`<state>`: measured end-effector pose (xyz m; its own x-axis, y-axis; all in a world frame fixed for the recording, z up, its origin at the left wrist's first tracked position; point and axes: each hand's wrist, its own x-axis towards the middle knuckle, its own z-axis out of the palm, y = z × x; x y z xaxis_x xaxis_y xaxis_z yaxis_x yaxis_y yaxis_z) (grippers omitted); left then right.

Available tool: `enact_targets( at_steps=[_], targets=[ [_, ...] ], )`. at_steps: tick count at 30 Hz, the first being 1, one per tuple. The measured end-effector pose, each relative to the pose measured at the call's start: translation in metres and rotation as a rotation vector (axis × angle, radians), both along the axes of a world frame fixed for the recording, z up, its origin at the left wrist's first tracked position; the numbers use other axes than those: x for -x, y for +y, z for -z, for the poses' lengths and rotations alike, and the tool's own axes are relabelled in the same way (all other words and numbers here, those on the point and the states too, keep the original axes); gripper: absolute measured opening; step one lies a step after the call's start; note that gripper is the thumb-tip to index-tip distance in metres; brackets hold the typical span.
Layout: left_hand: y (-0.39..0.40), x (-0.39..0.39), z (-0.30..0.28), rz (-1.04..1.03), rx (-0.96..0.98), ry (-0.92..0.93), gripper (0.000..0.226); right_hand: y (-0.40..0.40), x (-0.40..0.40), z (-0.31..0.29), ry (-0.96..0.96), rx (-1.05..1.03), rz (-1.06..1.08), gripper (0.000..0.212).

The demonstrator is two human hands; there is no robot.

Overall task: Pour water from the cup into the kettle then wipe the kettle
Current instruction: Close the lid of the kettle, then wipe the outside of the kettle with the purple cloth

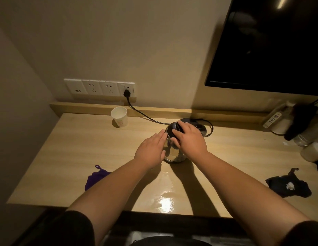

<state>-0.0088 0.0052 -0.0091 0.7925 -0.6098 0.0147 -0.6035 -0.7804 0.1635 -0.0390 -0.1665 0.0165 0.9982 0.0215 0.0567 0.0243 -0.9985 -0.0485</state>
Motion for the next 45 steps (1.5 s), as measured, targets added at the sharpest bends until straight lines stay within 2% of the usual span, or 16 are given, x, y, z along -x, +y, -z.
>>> enact_targets(
  at_steps=[11,25,28,32,35,39,45],
  targets=[
    [0.001,-0.001,0.002,0.008,0.001,0.031,0.073,0.003,0.006,0.006,-0.021,-0.021,0.028,0.042],
    [0.027,0.005,-0.009,-0.022,-0.053,0.034,0.066,0.011,0.015,0.005,0.019,-0.037,0.012,0.057],
    [0.045,0.008,-0.006,-0.039,-0.099,0.037,0.061,0.019,0.022,0.003,-0.014,-0.003,-0.022,0.056],
    [0.073,0.017,0.0,-0.014,-0.158,0.024,0.045,0.039,0.035,0.001,-0.042,0.006,-0.129,0.053],
    [0.093,0.027,0.006,-0.032,-0.21,0.043,0.038,0.059,0.047,0.01,-0.013,0.003,-0.228,0.048],
    [0.121,0.039,0.016,-0.077,-0.238,0.086,0.038,0.079,0.056,0.033,0.09,-0.049,-0.305,0.041],
    [0.167,0.049,0.03,-0.163,-0.237,0.173,0.028,0.109,0.072,0.06,0.294,-0.047,-0.336,0.05]
  ],
)
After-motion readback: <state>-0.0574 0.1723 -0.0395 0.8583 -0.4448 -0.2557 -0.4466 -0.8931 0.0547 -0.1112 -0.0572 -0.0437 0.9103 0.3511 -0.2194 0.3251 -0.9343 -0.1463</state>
